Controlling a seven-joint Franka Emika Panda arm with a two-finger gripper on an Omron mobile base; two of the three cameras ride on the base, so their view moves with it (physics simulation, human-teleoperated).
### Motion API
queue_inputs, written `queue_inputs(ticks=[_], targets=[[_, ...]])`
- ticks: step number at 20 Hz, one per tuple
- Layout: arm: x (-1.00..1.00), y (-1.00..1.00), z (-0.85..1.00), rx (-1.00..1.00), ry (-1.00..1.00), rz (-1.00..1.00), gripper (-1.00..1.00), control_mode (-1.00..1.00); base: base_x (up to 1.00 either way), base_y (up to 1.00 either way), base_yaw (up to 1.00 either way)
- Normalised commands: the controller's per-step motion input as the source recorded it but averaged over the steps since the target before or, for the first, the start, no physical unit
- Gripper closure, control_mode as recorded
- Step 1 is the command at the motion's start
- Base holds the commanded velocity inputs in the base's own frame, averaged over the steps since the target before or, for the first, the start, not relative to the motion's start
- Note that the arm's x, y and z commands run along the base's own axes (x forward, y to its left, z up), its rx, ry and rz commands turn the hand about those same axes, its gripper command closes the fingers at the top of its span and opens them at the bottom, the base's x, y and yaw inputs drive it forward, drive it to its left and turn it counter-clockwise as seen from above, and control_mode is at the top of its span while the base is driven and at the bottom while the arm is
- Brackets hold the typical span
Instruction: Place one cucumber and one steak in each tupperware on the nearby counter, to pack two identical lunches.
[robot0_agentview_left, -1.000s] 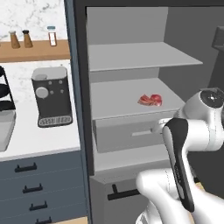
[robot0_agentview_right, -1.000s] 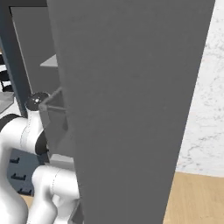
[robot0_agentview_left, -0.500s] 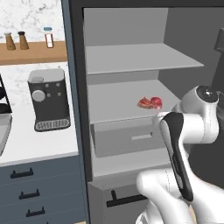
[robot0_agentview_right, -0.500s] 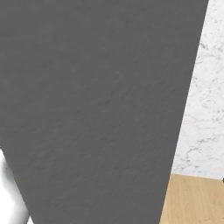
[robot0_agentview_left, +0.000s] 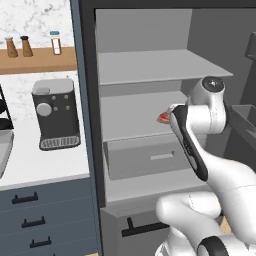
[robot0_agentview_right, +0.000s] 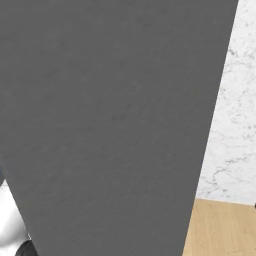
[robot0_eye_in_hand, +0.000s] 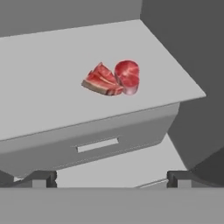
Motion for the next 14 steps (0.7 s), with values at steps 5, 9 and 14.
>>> queue_inputs(ticks=[5,9,14], targets=[[0.97,-0.36,-0.26,0.00,0.16,0.03,-1.00,-1.00,0.00,0.00,0.00],[0.61,-0.47,-0.50,0.00,0.25,0.17,-1.00,-1.00,0.00,0.00,0.00],[0.16,-0.09,-0.37,-0.02,0.02,0.11,-1.00,-1.00,0.00,0.00,0.00]])
